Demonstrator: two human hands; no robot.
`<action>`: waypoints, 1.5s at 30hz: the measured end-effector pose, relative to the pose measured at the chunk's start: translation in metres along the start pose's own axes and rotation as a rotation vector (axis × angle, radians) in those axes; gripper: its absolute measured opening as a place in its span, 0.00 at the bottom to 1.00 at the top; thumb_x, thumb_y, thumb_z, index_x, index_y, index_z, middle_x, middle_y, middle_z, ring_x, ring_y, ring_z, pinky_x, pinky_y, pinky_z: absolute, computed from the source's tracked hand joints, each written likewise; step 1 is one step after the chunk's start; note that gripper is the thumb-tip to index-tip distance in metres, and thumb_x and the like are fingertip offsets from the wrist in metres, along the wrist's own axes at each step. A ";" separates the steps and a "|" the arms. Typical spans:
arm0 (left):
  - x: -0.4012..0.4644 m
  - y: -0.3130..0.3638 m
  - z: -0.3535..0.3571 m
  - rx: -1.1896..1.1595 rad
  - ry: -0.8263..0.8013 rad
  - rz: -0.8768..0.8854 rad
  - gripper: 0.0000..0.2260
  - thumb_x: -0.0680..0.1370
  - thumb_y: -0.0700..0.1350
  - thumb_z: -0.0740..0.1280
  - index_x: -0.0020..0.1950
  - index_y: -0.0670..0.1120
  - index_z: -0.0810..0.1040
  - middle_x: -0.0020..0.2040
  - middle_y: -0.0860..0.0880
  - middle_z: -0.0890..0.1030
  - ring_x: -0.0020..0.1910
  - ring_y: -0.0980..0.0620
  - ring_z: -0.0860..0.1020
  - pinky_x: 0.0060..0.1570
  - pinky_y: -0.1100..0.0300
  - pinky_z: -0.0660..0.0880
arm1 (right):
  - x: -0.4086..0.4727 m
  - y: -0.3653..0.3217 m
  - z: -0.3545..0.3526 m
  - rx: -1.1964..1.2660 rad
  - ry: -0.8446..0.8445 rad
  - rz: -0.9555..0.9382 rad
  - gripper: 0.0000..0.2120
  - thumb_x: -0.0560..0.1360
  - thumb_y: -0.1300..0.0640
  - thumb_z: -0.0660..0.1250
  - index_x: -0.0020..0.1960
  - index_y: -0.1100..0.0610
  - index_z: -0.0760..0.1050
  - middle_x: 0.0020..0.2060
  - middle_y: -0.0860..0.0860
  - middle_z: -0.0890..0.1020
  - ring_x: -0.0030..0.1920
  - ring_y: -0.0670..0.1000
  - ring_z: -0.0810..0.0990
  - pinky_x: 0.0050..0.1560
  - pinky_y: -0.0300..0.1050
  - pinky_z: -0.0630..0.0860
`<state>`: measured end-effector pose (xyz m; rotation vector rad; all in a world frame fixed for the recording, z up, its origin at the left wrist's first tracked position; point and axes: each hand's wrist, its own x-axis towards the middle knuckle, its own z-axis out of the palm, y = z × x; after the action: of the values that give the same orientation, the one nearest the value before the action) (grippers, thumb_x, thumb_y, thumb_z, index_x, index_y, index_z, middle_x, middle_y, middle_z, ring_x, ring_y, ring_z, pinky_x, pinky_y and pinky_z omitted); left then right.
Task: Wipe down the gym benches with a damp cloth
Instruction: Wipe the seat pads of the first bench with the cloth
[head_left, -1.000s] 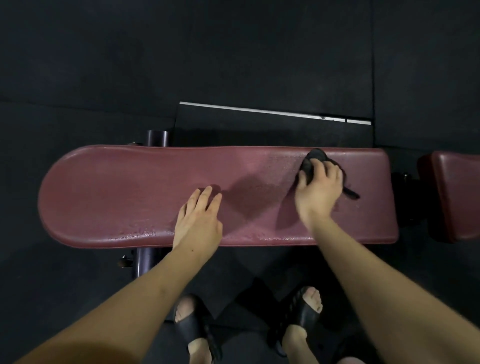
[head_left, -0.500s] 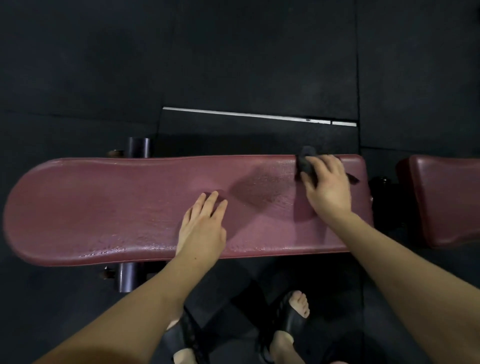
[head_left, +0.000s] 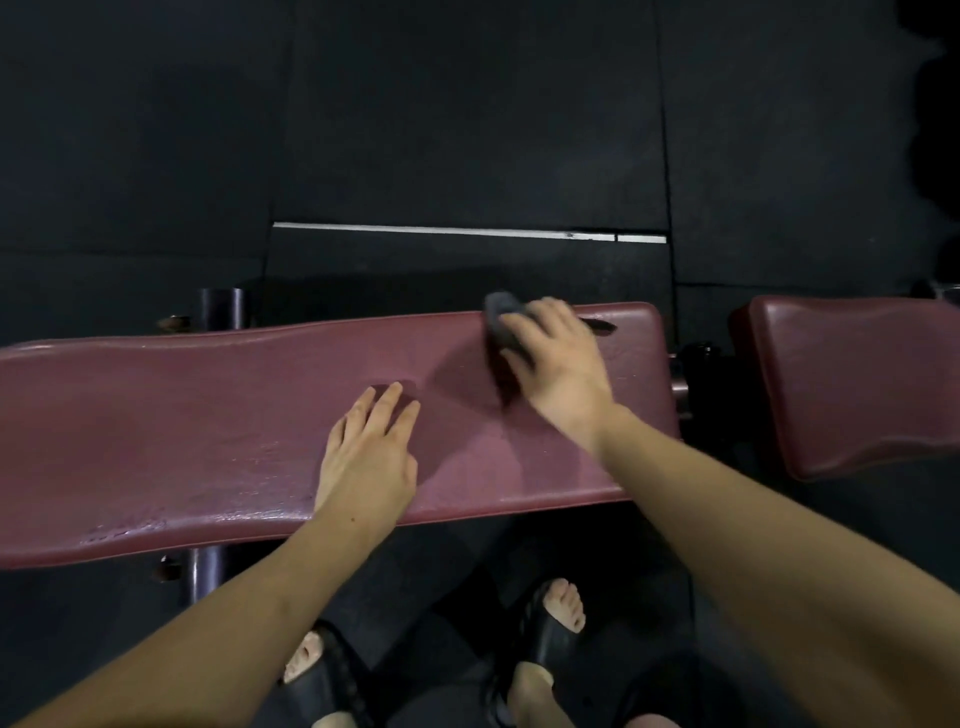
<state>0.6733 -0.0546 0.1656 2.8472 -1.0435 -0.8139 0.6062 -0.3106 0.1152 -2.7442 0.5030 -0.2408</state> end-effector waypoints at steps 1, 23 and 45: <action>0.003 0.010 0.001 -0.002 0.004 0.027 0.28 0.82 0.46 0.59 0.83 0.51 0.59 0.84 0.50 0.52 0.83 0.46 0.49 0.80 0.47 0.53 | -0.006 0.027 -0.009 -0.002 0.030 0.069 0.18 0.78 0.49 0.68 0.66 0.56 0.79 0.61 0.57 0.79 0.63 0.63 0.76 0.60 0.60 0.76; 0.012 0.073 0.029 0.014 0.059 0.178 0.28 0.80 0.42 0.60 0.81 0.49 0.62 0.83 0.48 0.56 0.83 0.45 0.50 0.79 0.44 0.57 | -0.063 0.077 -0.021 0.027 0.148 0.422 0.18 0.81 0.51 0.68 0.68 0.57 0.78 0.68 0.59 0.78 0.72 0.65 0.71 0.73 0.63 0.69; -0.067 -0.008 0.036 0.014 0.021 0.149 0.28 0.80 0.43 0.63 0.81 0.48 0.64 0.82 0.47 0.59 0.81 0.44 0.54 0.77 0.45 0.60 | -0.154 0.008 -0.010 -0.065 0.157 0.539 0.20 0.80 0.51 0.69 0.69 0.57 0.78 0.66 0.60 0.78 0.69 0.66 0.73 0.68 0.65 0.71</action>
<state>0.6186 -0.0019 0.1648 2.7415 -1.2449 -0.7657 0.4596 -0.2637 0.1059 -2.5394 1.2777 -0.3036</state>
